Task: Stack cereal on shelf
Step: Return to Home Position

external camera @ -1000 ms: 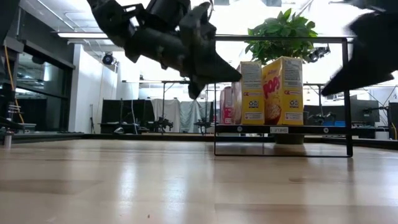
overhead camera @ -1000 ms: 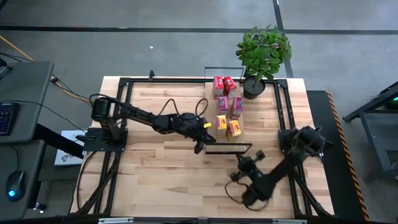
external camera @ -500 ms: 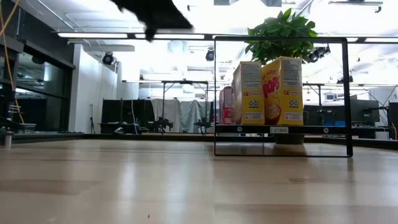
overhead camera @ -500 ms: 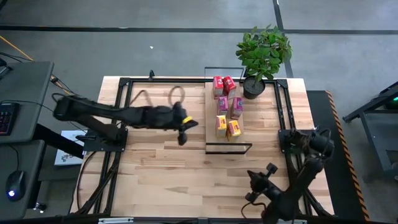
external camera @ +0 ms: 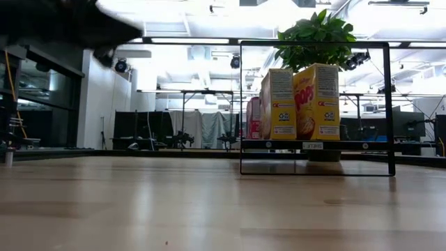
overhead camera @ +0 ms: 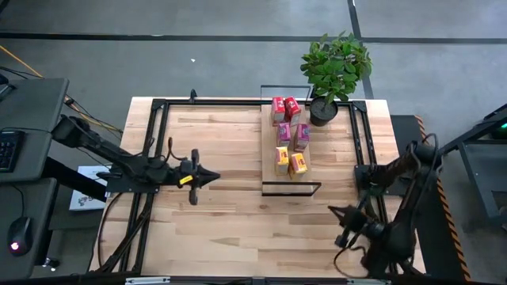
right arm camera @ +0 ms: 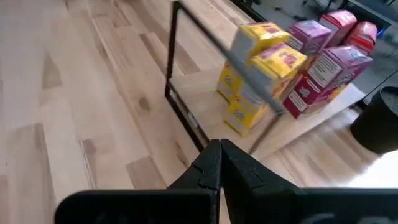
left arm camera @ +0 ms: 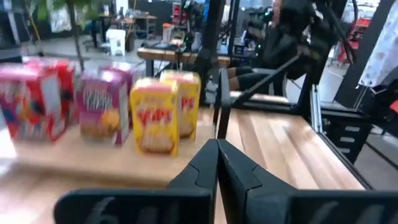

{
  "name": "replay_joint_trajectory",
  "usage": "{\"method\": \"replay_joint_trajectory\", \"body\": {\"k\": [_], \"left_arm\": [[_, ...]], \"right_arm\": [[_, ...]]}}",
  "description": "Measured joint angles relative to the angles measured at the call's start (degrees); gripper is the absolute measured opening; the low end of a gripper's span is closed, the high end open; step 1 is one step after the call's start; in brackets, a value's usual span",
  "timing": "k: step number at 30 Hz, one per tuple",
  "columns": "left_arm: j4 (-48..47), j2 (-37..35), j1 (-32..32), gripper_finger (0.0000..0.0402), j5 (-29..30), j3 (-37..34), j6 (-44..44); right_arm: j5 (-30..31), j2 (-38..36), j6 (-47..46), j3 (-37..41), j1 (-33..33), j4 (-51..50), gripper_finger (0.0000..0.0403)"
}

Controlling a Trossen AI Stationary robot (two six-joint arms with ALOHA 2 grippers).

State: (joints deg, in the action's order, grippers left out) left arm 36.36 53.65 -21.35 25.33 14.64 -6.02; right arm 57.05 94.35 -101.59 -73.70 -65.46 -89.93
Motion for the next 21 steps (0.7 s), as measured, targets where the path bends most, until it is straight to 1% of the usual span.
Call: {"method": "replay_joint_trajectory", "body": {"k": [2, 5, 9, 15, 18, 21], "left_arm": [[2.2, -2.1, -0.6, 0.0, 1.1, -4.4, -1.7], [6.0, -5.0, -0.7, 0.0, 1.1, -9.5, -2.7], [6.9, -9.1, -0.7, 0.0, 0.5, -13.5, -1.4], [-3.4, -16.0, 1.0, 0.0, -0.8, -13.9, -0.3], [-8.0, -20.0, 2.6, 0.0, -3.4, -14.0, -0.4], [-10.0, -23.6, 4.0, 0.0, -7.2, -13.9, -0.8]], "right_arm": [[0.1, -4.2, -0.1, 2.8, 0.1, 0.5, 0.0], [1.3, -10.3, -0.1, 7.0, 0.5, 1.0, 0.0], [1.5, -17.9, -0.1, 11.4, 0.6, 1.7, 0.0], [2.5, -28.0, -0.4, 17.7, -0.5, 2.1, 0.0], [3.6, -32.8, -1.5, 22.2, -1.0, 3.0, 0.0], [7.2, -37.7, -3.0, 28.7, -1.6, 6.7, 0.0]]}}
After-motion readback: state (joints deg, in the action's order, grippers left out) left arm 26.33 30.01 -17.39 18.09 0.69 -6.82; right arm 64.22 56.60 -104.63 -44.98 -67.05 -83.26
